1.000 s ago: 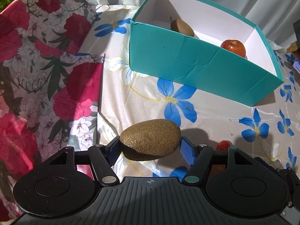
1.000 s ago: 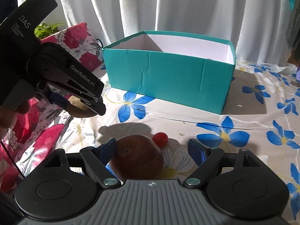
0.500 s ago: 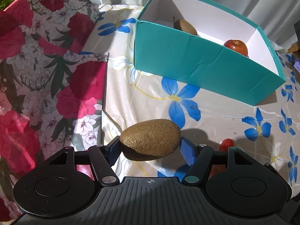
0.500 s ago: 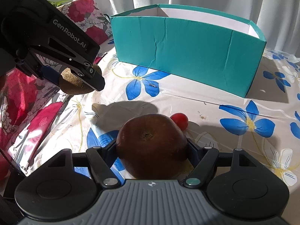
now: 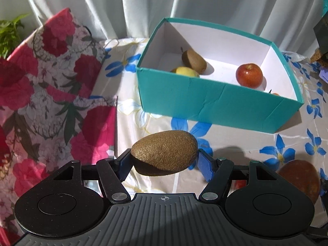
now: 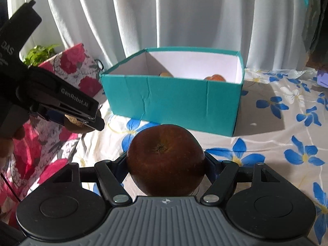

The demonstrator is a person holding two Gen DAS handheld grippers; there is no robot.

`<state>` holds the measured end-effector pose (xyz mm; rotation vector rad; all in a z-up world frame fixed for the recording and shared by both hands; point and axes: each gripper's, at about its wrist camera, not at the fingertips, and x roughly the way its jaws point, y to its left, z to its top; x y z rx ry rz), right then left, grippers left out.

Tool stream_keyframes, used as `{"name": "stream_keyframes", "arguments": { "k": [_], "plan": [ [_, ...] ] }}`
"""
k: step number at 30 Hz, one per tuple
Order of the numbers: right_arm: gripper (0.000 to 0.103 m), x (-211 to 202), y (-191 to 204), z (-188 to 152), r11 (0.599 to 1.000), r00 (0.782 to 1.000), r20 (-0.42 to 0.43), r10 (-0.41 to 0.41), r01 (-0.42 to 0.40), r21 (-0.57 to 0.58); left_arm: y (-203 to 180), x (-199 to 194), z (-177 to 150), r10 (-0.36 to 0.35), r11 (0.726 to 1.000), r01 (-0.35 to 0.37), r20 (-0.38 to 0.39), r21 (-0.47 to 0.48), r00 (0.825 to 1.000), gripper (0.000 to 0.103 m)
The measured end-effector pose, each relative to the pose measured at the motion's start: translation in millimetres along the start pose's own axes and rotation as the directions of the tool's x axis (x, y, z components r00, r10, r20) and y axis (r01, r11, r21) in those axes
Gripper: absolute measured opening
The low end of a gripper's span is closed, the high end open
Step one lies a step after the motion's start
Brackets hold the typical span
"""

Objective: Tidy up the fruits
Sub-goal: 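Lower the kiwi into the box and open the left gripper while the right carries the apple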

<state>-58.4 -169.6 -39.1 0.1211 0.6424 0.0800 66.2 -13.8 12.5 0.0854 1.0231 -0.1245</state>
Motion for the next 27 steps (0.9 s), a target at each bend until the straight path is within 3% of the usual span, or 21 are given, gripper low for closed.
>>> {"name": "stream_keyframes", "arguments": {
  "k": [8, 27],
  "plan": [
    [0.072, -13.3, -17.6, 19.8, 0.998, 0.996, 0.079, -0.048, 0.045, 0.038, -22.3, -13.2, 24.0, -0.012, 0.999, 0.008, 0.085, 0.053, 0.996, 0.071],
    [0.072, -10.8, -41.6, 46.8, 0.989, 0.979, 0.157, -0.126, 0.112, 0.098, -45.3, 5.4, 73.0, 0.003, 0.995, -0.021, 0.173, 0.101, 0.985, 0.071]
  ]
}}
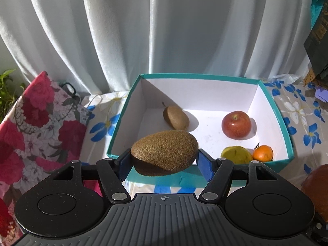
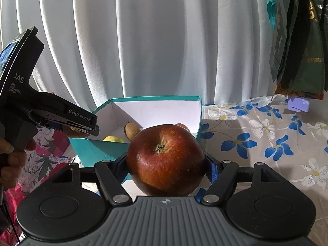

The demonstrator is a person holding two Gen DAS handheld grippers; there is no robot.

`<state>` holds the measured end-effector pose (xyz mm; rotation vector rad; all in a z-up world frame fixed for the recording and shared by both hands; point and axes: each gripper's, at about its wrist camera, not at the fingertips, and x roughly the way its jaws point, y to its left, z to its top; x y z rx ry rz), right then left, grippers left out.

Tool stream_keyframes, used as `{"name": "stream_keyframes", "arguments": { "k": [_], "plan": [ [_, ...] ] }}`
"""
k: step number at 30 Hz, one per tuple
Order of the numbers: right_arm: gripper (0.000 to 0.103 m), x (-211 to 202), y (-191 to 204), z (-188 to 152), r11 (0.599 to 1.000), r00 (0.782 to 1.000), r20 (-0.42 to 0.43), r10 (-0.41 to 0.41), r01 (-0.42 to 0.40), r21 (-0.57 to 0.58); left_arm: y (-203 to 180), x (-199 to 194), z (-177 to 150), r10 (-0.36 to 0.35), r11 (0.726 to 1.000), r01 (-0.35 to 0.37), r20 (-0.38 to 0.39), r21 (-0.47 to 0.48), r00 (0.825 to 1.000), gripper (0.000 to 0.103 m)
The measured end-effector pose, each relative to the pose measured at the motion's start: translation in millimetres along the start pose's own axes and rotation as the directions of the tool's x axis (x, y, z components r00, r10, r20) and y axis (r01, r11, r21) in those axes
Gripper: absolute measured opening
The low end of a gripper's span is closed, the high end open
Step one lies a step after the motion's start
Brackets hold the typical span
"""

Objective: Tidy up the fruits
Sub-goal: 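Lower the kiwi into the box and open the left gripper while the right carries the apple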

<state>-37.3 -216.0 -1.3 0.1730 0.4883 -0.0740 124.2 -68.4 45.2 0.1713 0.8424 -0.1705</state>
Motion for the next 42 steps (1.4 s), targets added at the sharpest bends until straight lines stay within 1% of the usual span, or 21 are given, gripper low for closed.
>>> {"name": "stream_keyframes", "arguments": {
  "k": [6, 12, 16, 20, 23, 26, 28, 30, 36, 39, 41, 42],
  "plan": [
    [0.072, 1.5, -7.3, 8.6, 1.0, 0.999, 0.026, -0.025, 0.024, 0.011, -4.2, 16.8, 11.2, -0.011, 1.0, 0.011, 0.017, 0.004, 1.0, 0.071],
    [0.072, 0.6, -12.9, 14.0, 0.999, 0.998, 0.05, -0.042, 0.041, 0.022, -10.5, 45.8, 19.7, -0.028, 0.999, 0.028, 0.016, 0.02, 0.999, 0.071],
    [0.072, 0.0, -16.4, 15.1, 0.998, 0.997, 0.061, -0.056, 0.054, 0.036, -16.1, 70.8, 22.0, -0.043, 0.998, 0.044, -0.002, 0.04, 0.999, 0.071],
    [0.072, -1.7, -19.4, 14.6, 0.997, 0.996, 0.065, -0.068, 0.064, 0.048, -25.7, 91.5, 17.4, -0.038, 0.996, 0.039, -0.015, 0.08, 0.999, 0.071],
    [0.072, -2.0, -20.4, 14.2, 0.996, 0.995, 0.067, -0.073, 0.07, 0.054, -30.9, 104.2, 14.7, -0.067, 0.993, 0.071, -0.042, 0.096, 0.997, 0.071],
    [0.072, -0.4, -22.2, 14.1, 0.996, 0.995, 0.071, -0.074, 0.07, 0.06, -35.5, 114.3, 12.9, -0.083, 0.99, 0.089, -0.061, 0.105, 0.995, 0.071],
    [0.072, 0.1, -22.6, 14.5, 0.996, 0.995, 0.07, -0.073, 0.069, 0.061, -38.4, 116.9, 12.3, -0.076, 0.989, 0.083, -0.056, 0.12, 0.996, 0.072],
    [0.072, 0.0, -23.1, 14.7, 0.995, 0.995, 0.072, -0.075, 0.07, 0.065, -39.7, 120.2, 12.9, -0.087, 0.987, 0.095, -0.065, 0.131, 0.994, 0.072],
    [0.072, -1.0, -24.5, 14.5, 0.994, 0.993, 0.08, -0.084, 0.078, 0.071, -44.2, 125.9, 13.8, -0.076, 0.983, 0.087, -0.069, 0.163, 0.995, 0.073],
    [0.072, -1.8, -24.0, 14.2, 0.994, 0.992, 0.085, -0.088, 0.082, 0.072, -43.9, 127.2, 15.0, -0.085, 0.984, 0.095, -0.071, 0.153, 0.994, 0.075],
    [0.072, -2.0, -24.2, 13.9, 0.994, 0.992, 0.085, -0.088, 0.082, 0.072, -41.5, 126.8, 16.6, -0.096, 0.985, 0.105, -0.076, 0.135, 0.993, 0.082],
    [0.072, -2.0, -24.2, 13.6, 0.994, 0.992, 0.086, -0.089, 0.082, 0.073, -39.7, 126.4, 17.4, -0.102, 0.986, 0.112, -0.078, 0.122, 0.992, 0.09]
  ]
}}
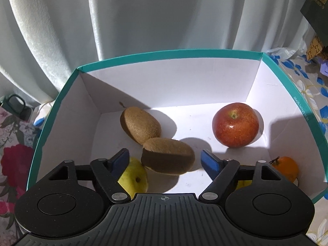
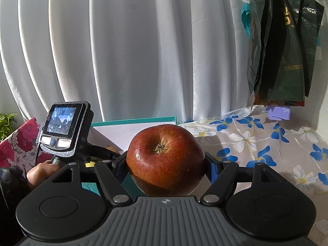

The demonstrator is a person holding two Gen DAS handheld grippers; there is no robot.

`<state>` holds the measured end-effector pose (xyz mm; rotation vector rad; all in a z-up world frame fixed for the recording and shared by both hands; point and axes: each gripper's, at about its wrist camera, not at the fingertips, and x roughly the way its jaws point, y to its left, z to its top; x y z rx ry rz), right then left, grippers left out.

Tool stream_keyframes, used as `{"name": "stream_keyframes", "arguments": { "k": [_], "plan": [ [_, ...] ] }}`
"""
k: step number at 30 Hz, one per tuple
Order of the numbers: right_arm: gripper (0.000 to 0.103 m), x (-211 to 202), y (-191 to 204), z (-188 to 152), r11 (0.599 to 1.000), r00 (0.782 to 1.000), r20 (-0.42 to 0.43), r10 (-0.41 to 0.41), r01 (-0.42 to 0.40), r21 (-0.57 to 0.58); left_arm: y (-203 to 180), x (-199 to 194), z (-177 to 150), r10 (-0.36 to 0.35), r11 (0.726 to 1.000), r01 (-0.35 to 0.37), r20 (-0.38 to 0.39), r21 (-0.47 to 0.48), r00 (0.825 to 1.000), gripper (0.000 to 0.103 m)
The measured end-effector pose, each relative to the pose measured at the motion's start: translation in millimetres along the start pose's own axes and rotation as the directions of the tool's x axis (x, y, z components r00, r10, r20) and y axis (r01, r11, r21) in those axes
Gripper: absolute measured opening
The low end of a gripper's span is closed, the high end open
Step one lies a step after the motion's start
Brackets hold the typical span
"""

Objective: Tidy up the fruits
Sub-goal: 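Lower the kiwi into the box and open the left gripper while the right carries the apple, then lower the red apple into the box and open the right gripper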

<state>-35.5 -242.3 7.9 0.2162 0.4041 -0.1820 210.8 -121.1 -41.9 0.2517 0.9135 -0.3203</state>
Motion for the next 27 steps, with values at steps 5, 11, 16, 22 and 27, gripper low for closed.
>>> {"name": "stream_keyframes", "arguments": {
  "k": [5, 11, 16, 22, 27],
  "plan": [
    [0.072, -2.7, 0.7, -0.8, 1.0, 1.0, 0.01, -0.008, 0.008, -0.002, 9.8, -21.8, 1.4, 0.024, 0.999, -0.022, 0.045, -0.036, 0.999, 0.093],
    [0.072, -1.5, 2.3, 0.7, 1.0, 1.0, 0.017, -0.012, 0.013, -0.017, 33.8, -87.5, -12.4, 0.139, 0.986, -0.119, 0.179, -0.115, 0.974, 0.101],
    [0.072, 7.5, 5.8, 3.2, 0.999, 1.0, 0.016, 0.003, -0.002, -0.034, 53.6, -118.8, -47.6, 0.181, 0.972, -0.153, 0.152, -0.178, 0.972, 0.101],
    [0.072, 30.5, 16.4, 6.1, 0.996, 0.999, 0.013, 0.03, -0.029, -0.082, 63.0, -124.2, -82.8, 0.204, 0.959, -0.187, 0.06, -0.213, 0.977, 0.101],
    [0.072, 61.8, 34.1, 6.9, 0.988, 0.998, -0.006, 0.067, -0.067, -0.143, 63.3, -127.5, -97.4, 0.208, 0.952, -0.196, 0.026, -0.233, 0.978, 0.101]
  ]
}}
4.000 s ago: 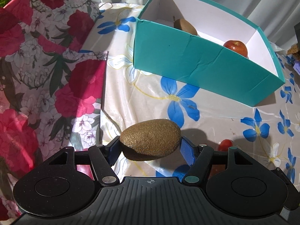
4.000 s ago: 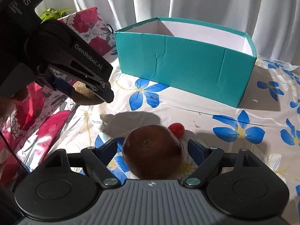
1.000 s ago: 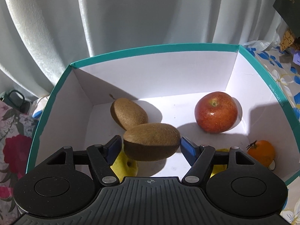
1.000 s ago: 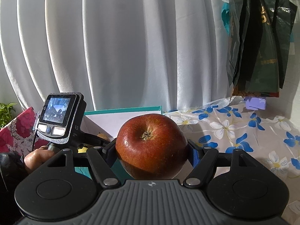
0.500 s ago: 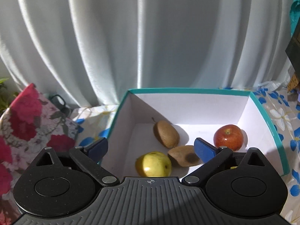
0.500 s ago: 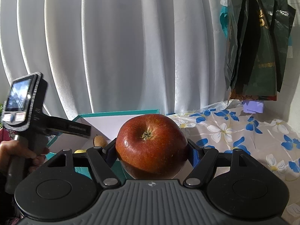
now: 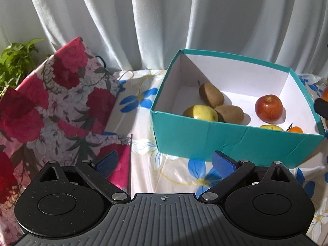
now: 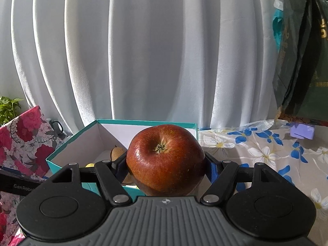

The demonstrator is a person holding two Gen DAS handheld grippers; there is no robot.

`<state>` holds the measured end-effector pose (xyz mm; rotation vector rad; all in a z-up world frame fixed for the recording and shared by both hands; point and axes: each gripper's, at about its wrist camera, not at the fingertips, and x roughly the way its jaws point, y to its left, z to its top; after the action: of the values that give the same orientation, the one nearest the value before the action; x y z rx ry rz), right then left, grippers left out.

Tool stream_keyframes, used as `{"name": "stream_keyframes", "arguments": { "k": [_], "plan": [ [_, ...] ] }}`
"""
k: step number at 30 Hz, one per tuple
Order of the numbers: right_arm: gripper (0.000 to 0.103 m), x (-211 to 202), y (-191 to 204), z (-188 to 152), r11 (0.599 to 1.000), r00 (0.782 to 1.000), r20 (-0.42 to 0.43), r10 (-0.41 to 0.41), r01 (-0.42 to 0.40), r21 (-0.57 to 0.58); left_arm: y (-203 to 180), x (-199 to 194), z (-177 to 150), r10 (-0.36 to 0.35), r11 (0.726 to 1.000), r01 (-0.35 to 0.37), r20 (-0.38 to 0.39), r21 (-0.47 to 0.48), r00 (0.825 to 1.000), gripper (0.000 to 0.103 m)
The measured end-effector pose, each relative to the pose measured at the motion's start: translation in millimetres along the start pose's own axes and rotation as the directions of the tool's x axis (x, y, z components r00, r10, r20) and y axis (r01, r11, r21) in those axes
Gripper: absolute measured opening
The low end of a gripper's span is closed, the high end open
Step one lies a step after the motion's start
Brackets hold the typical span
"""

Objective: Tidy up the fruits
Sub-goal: 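Lower the red apple into the box and open the right gripper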

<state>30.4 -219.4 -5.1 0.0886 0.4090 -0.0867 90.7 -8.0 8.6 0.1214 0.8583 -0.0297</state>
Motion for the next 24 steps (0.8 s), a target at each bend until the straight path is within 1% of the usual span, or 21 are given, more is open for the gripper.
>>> {"name": "stream_keyframes", "arguments": {
  "k": [4, 9, 14, 16, 17, 21, 24],
  "plan": [
    [0.072, 30.3, 11.9, 1.3, 0.999, 0.999, -0.032, 0.009, -0.01, -0.035, 3.0, -3.8, -6.7, 0.007, 1.0, -0.008, -0.02, -0.01, 1.0, 0.101],
    [0.072, 57.2, 26.1, -2.0, 0.994, 0.995, -0.068, 0.074, -0.079, -0.07, 11.5, -4.7, -11.5, 0.034, 0.999, -0.036, -0.047, -0.038, 0.998, 0.101],
    [0.072, 80.9, 41.0, -10.2, 0.988, 0.986, -0.121, 0.116, -0.127, -0.093, 18.5, -5.7, -15.7, 0.057, 0.996, -0.061, -0.064, -0.058, 0.996, 0.101],
    [0.072, 87.3, 45.6, -13.7, 0.987, 0.983, -0.141, 0.119, -0.133, -0.096, 20.1, -4.6, -17.3, 0.062, 0.996, -0.066, -0.074, -0.064, 0.995, 0.101],
    [0.072, 89.2, 45.1, -14.7, 0.987, 0.981, -0.142, 0.131, -0.143, -0.078, 20.7, -3.9, -18.0, 0.061, 0.996, -0.066, -0.078, -0.065, 0.995, 0.101],
    [0.072, 95.8, 47.0, -15.1, 0.985, 0.976, -0.165, 0.141, -0.154, -0.071, 21.3, -1.7, -20.9, 0.06, 0.995, -0.067, -0.096, -0.07, 0.994, 0.101],
    [0.072, 106.8, 40.6, -16.0, 0.985, 0.963, -0.212, 0.168, -0.17, 0.005, 20.4, -1.6, -22.0, 0.06, 0.995, -0.067, -0.103, -0.068, 0.993, 0.101]
  ]
}}
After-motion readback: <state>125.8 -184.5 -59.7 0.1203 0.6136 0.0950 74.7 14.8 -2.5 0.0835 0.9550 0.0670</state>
